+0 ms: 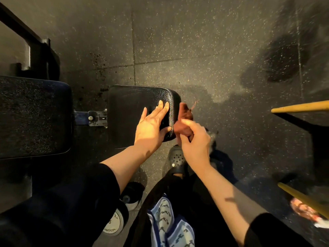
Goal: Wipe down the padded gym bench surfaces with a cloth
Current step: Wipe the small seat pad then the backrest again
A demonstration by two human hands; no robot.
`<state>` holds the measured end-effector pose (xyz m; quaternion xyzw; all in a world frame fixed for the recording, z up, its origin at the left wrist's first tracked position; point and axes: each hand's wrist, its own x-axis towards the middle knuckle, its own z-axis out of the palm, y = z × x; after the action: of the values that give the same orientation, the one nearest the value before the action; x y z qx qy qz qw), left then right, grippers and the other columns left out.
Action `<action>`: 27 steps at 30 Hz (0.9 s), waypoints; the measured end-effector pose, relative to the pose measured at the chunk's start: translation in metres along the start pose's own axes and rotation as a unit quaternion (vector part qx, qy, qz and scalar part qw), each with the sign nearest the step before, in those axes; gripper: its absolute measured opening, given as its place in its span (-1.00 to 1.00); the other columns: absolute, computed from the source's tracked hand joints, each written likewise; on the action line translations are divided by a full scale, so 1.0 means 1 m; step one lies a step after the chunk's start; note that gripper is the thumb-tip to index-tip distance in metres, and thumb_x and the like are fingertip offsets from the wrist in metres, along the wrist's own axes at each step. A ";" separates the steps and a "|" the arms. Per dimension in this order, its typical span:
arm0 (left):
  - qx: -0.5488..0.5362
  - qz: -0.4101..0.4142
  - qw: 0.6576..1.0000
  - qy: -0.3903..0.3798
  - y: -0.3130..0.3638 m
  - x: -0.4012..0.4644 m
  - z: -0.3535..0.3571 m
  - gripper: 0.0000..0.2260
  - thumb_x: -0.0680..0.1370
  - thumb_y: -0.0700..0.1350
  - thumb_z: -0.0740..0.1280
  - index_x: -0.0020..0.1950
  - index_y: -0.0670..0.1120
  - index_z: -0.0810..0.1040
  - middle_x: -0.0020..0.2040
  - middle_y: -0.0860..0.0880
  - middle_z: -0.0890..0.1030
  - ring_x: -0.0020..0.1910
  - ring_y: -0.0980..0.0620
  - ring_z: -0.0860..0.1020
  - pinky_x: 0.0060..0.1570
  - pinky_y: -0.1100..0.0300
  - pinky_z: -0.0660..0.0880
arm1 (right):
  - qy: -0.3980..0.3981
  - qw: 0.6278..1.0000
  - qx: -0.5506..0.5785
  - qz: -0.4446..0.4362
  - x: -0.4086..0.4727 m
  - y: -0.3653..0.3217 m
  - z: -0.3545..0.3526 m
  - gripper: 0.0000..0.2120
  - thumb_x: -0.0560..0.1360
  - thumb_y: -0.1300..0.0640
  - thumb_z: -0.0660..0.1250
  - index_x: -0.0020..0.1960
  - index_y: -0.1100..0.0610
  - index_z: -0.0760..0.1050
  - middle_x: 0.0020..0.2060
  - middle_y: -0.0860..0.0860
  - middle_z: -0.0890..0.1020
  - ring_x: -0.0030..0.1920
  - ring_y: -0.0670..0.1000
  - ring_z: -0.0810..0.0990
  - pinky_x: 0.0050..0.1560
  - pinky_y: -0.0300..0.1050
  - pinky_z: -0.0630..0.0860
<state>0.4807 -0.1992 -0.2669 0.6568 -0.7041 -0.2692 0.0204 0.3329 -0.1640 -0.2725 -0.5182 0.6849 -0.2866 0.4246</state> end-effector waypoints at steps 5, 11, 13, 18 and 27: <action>-0.013 0.003 1.000 0.008 -0.001 0.000 0.000 -0.32 0.50 -0.10 0.40 0.54 0.01 0.14 0.54 -0.01 0.17 0.48 0.12 0.21 0.48 0.18 -0.19 | -0.005 1.000 0.000 -0.004 0.016 -0.011 0.015 -0.59 0.43 0.34 0.36 0.26 0.12 0.50 0.11 0.02 0.54 0.13 -0.02 0.50 0.16 -0.23 0.41; -0.015 0.007 1.000 0.011 -0.001 0.000 -0.002 -0.32 0.47 -0.08 0.42 0.52 -0.02 0.20 0.52 -0.06 0.23 0.46 0.02 0.26 0.48 0.09 -0.08 | 0.010 1.000 0.004 0.006 0.028 -0.020 -0.006 -0.66 0.43 0.35 0.36 0.16 0.11 0.54 0.02 -0.08 0.58 0.07 -0.07 0.53 0.15 -0.30 0.42; -0.058 -0.014 0.997 0.041 0.001 0.001 -0.004 -0.38 0.48 -0.06 0.42 0.49 -0.04 0.28 0.47 -0.05 0.32 0.43 -0.02 0.30 0.49 0.03 0.01 | 0.041 0.998 0.010 -0.043 0.057 -0.032 -0.002 -0.64 0.45 0.31 0.36 0.22 0.13 0.53 0.04 -0.12 0.53 0.12 -0.05 0.48 0.20 -0.38 0.34; -0.129 -0.148 0.967 0.159 0.004 0.018 -0.008 -0.55 0.55 -0.08 0.35 0.42 -0.12 0.38 0.42 -0.06 0.37 0.40 -0.02 0.32 0.41 0.11 0.22 | -0.164 0.980 -0.031 -0.105 0.099 -0.029 0.014 -0.55 0.48 0.12 0.36 0.35 0.14 0.46 0.33 0.08 0.47 0.36 0.01 0.38 0.43 0.06 0.24; -0.136 -0.351 0.926 -0.033 0.011 0.065 -0.019 -0.36 0.59 0.14 0.20 0.57 0.01 -0.01 0.58 -0.02 -0.04 0.54 0.02 -0.01 0.37 -0.33 -0.23 | -0.320 0.944 -0.056 -0.050 0.183 -0.051 0.018 -0.56 0.52 0.30 0.31 0.37 0.06 0.43 0.16 -0.03 0.55 0.15 -0.13 0.48 0.08 -0.52 0.25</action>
<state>0.4690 -0.2670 -0.2677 0.8435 -0.3853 -0.3741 -0.0096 0.3538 -0.3525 -0.2903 -0.6393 0.5013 -0.0873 0.5766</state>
